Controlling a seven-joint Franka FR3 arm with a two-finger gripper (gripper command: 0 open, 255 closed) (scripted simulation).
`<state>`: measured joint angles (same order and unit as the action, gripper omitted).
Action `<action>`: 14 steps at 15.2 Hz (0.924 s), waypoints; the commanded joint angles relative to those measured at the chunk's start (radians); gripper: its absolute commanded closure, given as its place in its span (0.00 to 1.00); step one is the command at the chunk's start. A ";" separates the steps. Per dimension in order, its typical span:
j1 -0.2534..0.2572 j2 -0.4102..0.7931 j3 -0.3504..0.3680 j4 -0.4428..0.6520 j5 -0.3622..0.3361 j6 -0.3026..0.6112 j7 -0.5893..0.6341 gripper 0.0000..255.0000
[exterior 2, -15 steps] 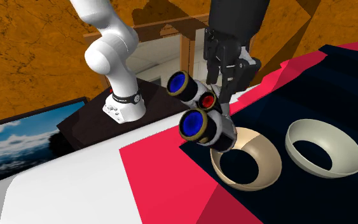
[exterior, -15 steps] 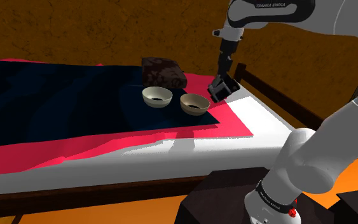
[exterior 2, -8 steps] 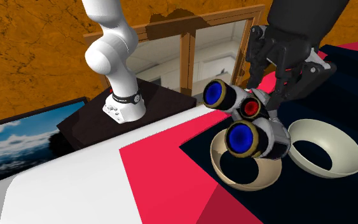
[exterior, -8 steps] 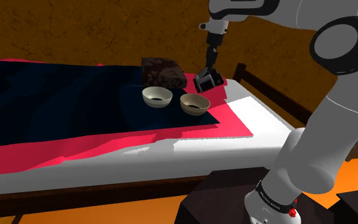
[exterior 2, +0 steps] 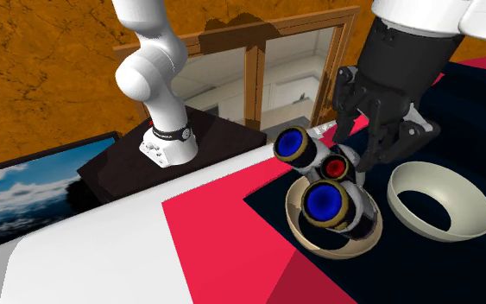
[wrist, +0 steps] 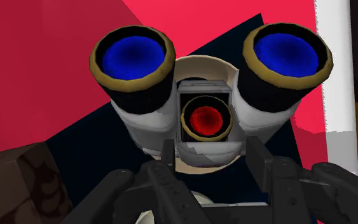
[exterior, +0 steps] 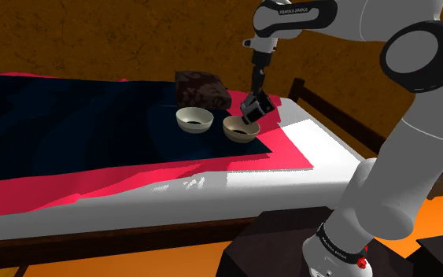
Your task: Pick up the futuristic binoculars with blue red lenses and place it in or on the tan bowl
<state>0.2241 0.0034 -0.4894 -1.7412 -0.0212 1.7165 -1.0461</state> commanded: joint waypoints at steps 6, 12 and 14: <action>0.000 0.001 0.000 -0.091 0.001 0.095 0.001 1.00; -0.001 0.012 -0.001 -0.161 0.005 0.174 -0.001 1.00; -0.002 0.015 -0.002 -0.177 0.007 0.193 -0.002 1.00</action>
<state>0.2231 0.0106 -0.4908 -1.9054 -0.0169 1.8934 -1.0451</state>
